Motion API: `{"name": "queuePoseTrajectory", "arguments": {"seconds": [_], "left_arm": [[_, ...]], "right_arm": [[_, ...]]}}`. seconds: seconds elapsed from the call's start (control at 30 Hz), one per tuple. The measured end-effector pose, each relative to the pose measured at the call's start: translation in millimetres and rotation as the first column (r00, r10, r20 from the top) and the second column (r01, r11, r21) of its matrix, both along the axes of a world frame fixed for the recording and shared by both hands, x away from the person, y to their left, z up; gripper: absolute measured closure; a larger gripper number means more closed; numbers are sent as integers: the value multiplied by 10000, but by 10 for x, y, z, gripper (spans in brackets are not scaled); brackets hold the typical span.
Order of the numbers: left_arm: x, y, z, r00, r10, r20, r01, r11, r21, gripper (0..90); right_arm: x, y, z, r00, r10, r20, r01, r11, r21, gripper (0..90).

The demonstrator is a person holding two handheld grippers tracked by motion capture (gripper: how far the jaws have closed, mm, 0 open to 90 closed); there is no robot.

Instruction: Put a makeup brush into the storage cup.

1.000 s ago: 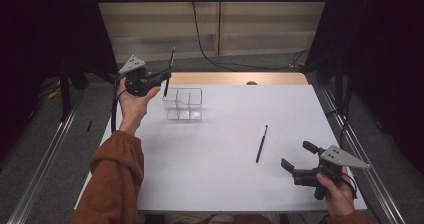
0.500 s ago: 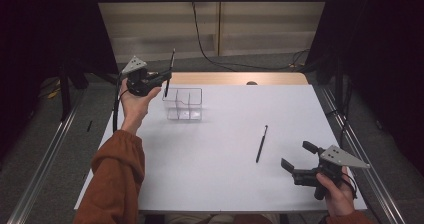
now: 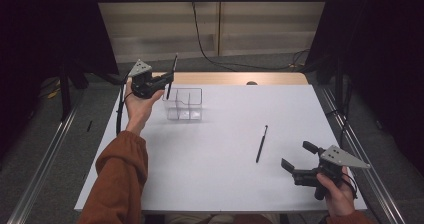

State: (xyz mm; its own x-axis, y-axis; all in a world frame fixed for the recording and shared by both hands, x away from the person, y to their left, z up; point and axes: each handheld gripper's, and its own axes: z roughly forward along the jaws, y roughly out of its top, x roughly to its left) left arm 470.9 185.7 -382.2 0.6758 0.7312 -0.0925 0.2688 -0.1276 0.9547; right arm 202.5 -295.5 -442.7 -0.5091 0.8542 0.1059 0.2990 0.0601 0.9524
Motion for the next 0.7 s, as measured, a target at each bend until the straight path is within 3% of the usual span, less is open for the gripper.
{"name": "queuePoseTrajectory", "arguments": {"seconds": [0.7], "left_arm": [[2, 14, -238, 9991, -194, -364, 203, 9995, 237, 839]], "right_arm": [[2, 0, -3, 10000, 17, -26, -17, 10000, 26, 0]]}}
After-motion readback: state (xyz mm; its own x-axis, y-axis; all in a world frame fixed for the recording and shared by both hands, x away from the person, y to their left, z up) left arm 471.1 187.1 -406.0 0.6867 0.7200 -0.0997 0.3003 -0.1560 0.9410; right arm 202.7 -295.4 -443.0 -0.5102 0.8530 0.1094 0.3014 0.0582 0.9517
